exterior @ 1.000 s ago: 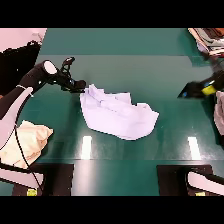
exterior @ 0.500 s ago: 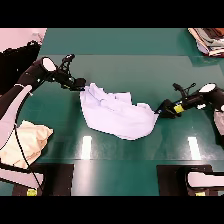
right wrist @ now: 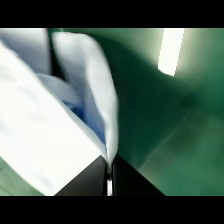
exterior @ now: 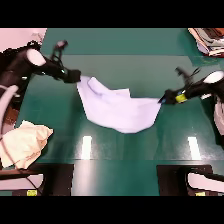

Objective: Fold the shirts.

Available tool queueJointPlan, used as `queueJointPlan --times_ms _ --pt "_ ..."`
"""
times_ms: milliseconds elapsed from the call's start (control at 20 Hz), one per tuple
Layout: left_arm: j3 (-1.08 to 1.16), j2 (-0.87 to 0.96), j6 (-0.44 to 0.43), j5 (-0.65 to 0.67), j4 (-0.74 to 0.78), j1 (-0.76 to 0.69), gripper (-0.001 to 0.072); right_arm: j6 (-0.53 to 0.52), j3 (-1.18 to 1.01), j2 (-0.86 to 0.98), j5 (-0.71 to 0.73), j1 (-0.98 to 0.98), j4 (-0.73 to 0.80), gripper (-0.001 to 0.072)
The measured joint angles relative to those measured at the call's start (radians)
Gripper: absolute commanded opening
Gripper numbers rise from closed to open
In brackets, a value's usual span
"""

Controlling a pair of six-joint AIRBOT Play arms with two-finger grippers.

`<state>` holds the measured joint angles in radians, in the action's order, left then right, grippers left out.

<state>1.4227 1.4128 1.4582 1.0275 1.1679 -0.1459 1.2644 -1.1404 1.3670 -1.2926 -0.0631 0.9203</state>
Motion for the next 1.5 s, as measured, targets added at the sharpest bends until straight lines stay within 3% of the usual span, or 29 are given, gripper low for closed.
queueJointPlan --times_ms 450,800,1100,1300,1500 --pt "0.275 -0.521 0.003 -0.018 0.031 0.0 0.0025 -0.003 -0.459 -0.425 0.006 0.156 0.017 0.0017" --pt "0.494 -0.636 0.008 0.002 -0.005 0.0 0.0025 -0.003 -0.697 -0.567 -0.017 0.314 0.017 0.0016" --pt "0.527 -0.476 0.008 0.204 0.012 0.0 0.0026 0.052 -0.769 -0.425 -0.146 0.321 0.027 0.0017" --pt "0.531 -0.218 0.003 0.365 0.029 0.0 0.0026 0.071 -0.779 -0.177 -0.221 0.195 0.109 0.0017" --pt "0.532 0.077 0.002 0.43 0.047 0.001 0.0026 0.077 -0.782 0.115 -0.197 0.032 0.245 0.0017"
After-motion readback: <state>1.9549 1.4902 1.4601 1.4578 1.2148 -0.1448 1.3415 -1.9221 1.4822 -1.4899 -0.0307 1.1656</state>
